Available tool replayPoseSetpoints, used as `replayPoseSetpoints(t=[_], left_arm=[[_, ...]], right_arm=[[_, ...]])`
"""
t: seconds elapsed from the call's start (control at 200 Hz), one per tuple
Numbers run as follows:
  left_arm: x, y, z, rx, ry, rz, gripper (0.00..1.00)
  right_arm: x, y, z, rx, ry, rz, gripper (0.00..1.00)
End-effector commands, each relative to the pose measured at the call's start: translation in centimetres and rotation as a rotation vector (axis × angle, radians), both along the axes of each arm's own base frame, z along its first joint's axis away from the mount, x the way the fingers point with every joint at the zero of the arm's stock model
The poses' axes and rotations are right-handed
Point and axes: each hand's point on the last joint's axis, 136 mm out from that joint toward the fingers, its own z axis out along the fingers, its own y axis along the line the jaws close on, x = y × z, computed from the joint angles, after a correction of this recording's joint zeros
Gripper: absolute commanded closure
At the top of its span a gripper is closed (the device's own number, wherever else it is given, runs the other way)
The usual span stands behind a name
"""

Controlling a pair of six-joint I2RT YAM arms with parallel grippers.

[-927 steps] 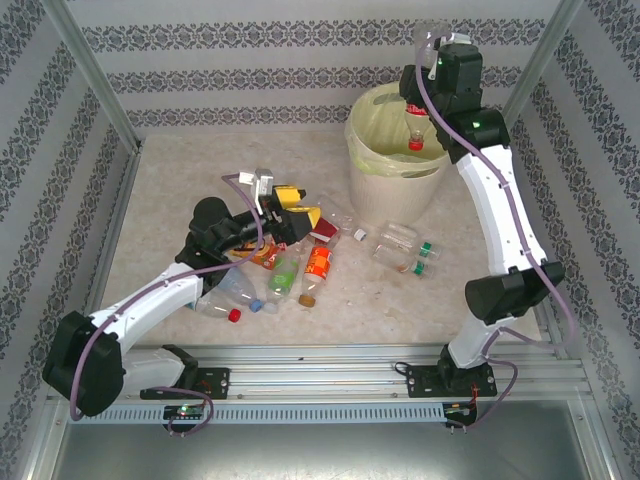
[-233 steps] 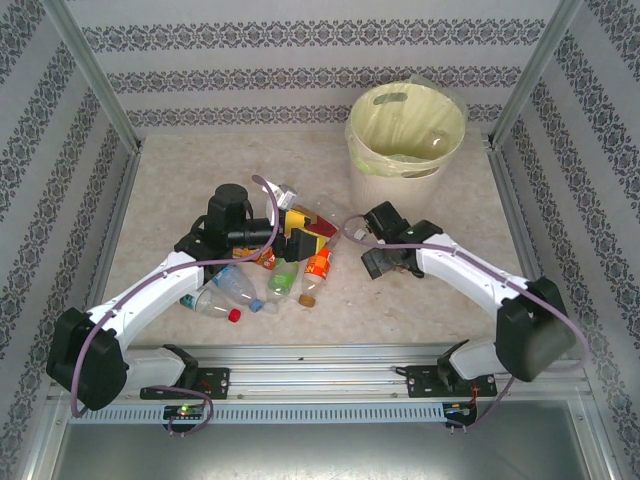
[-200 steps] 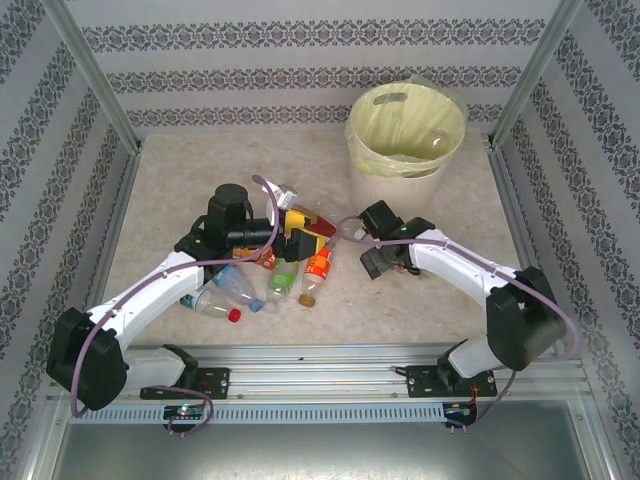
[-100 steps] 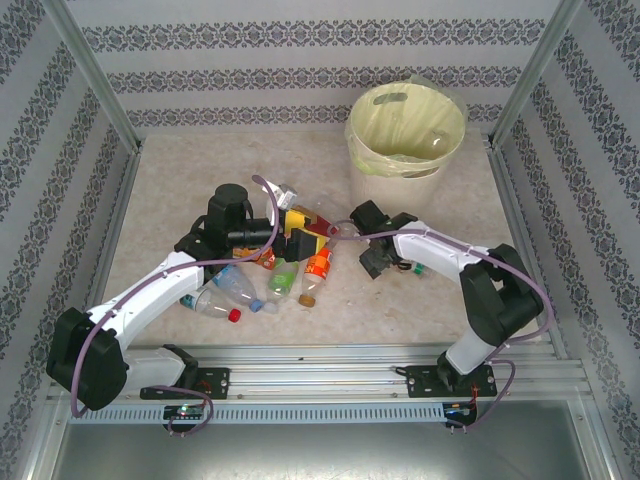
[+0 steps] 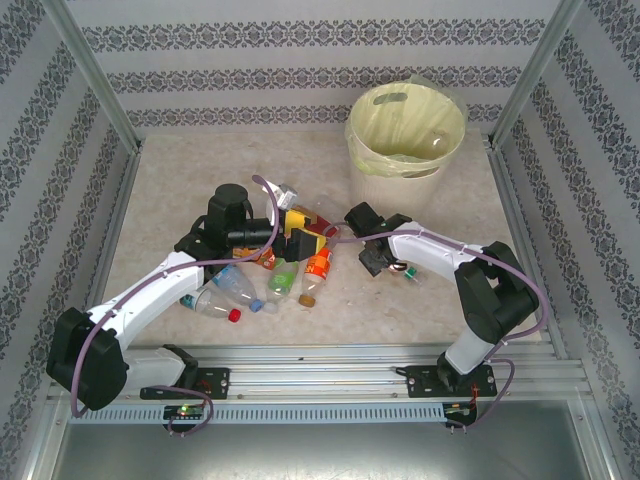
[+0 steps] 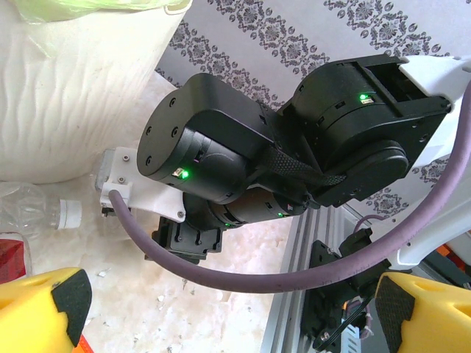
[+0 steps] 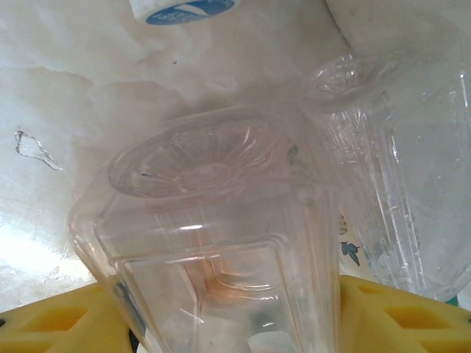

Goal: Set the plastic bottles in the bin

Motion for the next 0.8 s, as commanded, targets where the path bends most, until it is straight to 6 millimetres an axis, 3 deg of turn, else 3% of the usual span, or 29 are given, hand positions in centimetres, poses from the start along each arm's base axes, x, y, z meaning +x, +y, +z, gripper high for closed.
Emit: replayPoseSetpoints(t=[0.0,0.21,0.425,0.585,0.794], left_arm=[[0.1,-0.2,0.7,-0.016,-0.027,-0.014,0.00],[0.0,-0.1,0.7,-0.017,-0.031,-0.012,0.00],[0.1,-0.1,0.8,-0.022,-0.045,-0.005,0.00],[0.2,0.2,1.3,-0.040,-0.068,0.018,0.00],[0.1,0.5,2.2,-0.105,-0.109,0.047,0.00]], right_arm=[[0.2,0.3,0.7,0.004,-0.034,-0.003,0.35],[0.1,0.5,1.1,0.024,-0.041,-0.010,0.37],[-0.7,1.7,2.5,0.161,-0.046,-0.032,0.37],[-1.5,2.5,5.1,0.281,-0.081,-0.054,0.37],[-2.2,3.0,10.5,0.438,-0.174,-0.083,0.37]])
